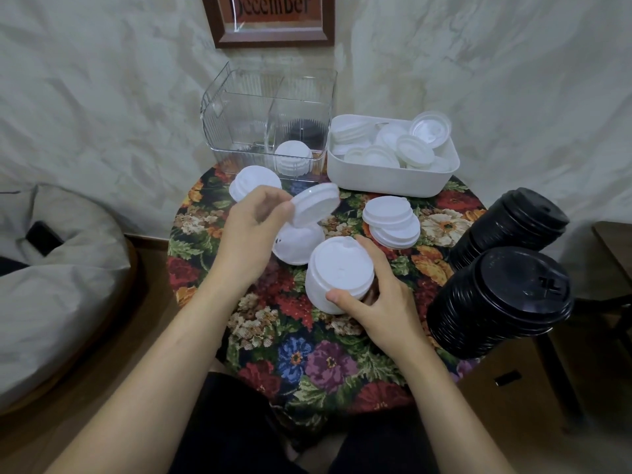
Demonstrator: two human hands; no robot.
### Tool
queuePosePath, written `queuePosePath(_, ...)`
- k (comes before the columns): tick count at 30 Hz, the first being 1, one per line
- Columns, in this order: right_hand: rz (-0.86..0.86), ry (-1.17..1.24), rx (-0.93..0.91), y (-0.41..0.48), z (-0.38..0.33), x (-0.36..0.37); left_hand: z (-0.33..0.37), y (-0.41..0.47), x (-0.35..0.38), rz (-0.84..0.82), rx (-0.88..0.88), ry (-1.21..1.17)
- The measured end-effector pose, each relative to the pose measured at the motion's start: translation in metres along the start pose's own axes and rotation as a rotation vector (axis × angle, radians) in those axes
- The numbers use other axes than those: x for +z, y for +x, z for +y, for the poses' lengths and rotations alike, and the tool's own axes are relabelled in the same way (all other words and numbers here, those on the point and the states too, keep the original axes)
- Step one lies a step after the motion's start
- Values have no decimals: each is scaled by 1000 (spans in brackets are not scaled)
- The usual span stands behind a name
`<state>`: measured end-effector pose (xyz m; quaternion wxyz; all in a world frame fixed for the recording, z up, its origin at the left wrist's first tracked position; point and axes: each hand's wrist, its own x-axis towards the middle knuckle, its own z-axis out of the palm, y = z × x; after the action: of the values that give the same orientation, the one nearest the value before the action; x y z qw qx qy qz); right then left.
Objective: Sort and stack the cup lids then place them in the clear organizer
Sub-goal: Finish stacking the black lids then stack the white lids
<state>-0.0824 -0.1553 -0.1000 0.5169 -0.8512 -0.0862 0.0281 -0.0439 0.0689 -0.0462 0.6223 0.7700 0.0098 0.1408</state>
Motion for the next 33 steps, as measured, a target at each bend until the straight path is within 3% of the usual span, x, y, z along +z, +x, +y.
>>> queuePosePath(5, -5, 6, -4, 0, 1, 0, 8, -17, 2, -80, -190, -313)
queuePosePath(13, -3, 13, -12, 0, 2, 0, 5, -23, -6, -66, -378, -601)
queuePosePath(19, 0, 8, -20, -1, 1, -1, -2, -29, 5, -36, -382, -352)
queuePosePath(23, -5, 27, -42, -1, -1, -1, 1, -30, 10, -61, -380, -333)
queuePosePath(33, -5, 71, -35, -1, -3, 0, -3, -23, 14, -218, -84, 94)
